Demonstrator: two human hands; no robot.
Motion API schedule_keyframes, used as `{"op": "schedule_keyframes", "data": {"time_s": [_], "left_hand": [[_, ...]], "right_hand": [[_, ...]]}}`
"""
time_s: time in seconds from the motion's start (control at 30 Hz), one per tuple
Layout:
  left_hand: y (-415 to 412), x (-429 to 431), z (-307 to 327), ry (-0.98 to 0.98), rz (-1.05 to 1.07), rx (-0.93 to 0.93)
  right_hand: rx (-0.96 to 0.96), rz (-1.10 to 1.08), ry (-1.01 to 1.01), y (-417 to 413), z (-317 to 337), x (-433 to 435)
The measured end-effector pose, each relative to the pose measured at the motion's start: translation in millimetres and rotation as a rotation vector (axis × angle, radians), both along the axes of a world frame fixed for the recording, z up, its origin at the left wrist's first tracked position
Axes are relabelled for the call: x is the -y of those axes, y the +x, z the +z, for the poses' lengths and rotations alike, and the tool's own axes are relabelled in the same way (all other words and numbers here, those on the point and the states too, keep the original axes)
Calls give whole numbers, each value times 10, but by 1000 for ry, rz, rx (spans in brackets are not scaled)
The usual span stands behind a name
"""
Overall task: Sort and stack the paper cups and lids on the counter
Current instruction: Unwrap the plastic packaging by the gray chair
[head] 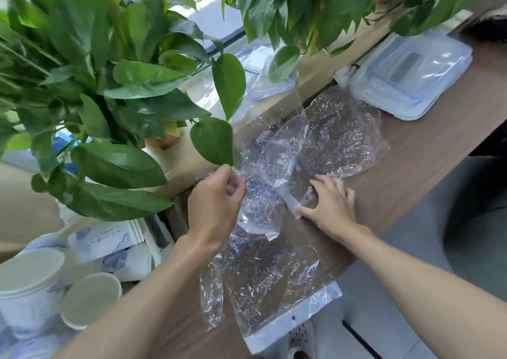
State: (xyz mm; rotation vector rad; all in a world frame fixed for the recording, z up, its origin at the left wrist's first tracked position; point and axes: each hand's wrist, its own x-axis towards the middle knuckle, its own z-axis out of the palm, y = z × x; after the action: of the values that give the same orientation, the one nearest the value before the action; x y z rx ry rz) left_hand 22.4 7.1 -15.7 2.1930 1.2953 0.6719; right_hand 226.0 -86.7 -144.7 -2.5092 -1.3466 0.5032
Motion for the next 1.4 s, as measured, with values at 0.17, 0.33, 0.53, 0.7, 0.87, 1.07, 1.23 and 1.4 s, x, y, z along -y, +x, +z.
{"op": "schedule_keyframes", "data": {"time_s": [0.17, 0.33, 0.53, 0.7, 0.87, 1.07, 1.23, 1.4], "left_hand": [[8, -19, 21, 0, -11, 3], [4, -41, 59, 6, -38, -7], [-5, -31, 209, 65, -121, 39], [-92, 75, 387, 106, -250, 89], [-287, 345, 482, 92, -384, 153], [-523, 924, 580, -19, -554, 235], [-530, 1591, 728, -40, -702, 210], [-604, 2471, 835, -48, -942, 221]], "right_hand": [[-83, -54, 171, 16, -79, -1], [-173, -77, 274, 35, -96, 15], [-332, -272, 497, 48, 146, 264], [-274, -543, 592, -117, 571, 741], [-101, -695, 692, -626, 1119, 1409], [-83, -843, 753, -1451, 1675, 2373], [-98, -997, 834, -1996, 2011, 3231], [25, -1163, 847, -2620, 2194, 4111]]}}
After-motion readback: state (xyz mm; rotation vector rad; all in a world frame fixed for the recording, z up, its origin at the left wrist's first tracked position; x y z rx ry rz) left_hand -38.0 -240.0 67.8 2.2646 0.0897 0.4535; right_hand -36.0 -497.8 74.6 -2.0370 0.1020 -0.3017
